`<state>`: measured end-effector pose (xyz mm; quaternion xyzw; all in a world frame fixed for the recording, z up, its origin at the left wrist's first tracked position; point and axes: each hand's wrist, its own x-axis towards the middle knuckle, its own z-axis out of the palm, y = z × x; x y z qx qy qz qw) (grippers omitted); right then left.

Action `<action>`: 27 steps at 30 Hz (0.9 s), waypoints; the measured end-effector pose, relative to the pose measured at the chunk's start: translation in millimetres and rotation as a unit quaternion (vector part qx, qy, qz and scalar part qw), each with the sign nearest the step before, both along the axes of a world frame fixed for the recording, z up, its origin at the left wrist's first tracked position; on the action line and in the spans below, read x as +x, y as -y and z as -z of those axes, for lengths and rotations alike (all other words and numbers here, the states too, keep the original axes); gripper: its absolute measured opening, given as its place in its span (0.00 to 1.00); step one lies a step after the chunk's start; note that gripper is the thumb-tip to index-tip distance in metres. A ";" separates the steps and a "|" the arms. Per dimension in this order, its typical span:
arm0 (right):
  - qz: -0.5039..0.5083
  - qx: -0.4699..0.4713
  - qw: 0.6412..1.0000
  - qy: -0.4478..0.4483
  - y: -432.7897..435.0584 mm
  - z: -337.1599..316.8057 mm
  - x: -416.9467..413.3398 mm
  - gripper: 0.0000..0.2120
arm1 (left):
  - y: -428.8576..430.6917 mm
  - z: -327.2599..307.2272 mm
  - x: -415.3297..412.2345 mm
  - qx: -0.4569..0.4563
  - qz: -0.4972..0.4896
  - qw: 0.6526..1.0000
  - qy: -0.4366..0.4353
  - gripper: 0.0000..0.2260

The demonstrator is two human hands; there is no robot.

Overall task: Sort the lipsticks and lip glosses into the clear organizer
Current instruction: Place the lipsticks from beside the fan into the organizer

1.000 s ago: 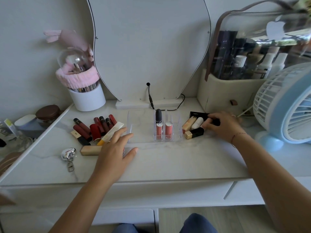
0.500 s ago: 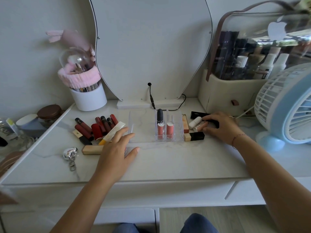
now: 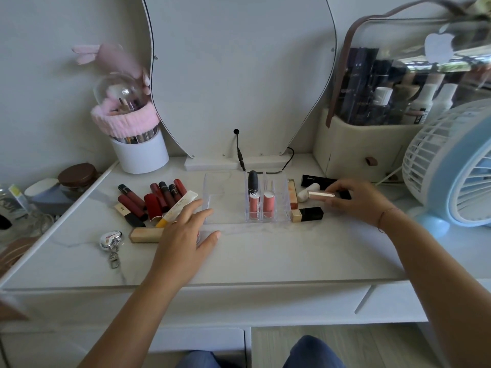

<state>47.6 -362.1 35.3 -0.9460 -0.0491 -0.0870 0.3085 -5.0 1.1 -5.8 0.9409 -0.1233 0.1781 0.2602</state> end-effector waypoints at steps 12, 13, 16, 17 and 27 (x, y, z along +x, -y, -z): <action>-0.066 0.120 0.985 0.101 -66.6 -40.1 -5.3 0.11 | 1.3 -1.7 -1.9 -0.009 -0.004 1.000 -0.003 0.20; -0.070 0.104 0.987 0.102 -71.1 -41.2 -5.5 0.12 | 1.4 -1.7 -1.9 -0.010 -0.005 1.000 -0.003 0.20; -0.074 0.071 0.989 0.102 -78.2 -42.5 -7.9 0.10 | 1.2 -1.1 -1.1 -0.009 -0.003 1.000 -0.003 0.20; -0.076 0.067 0.990 0.100 -79.3 -42.6 -8.9 0.10 | 1.0 -0.7 -0.6 -0.009 -0.001 1.000 -0.004 0.20; -0.101 -0.021 0.992 0.077 -88.4 -30.2 -11.8 0.10 | 0.7 -0.7 -1.0 -0.011 -0.002 1.000 -0.012 0.20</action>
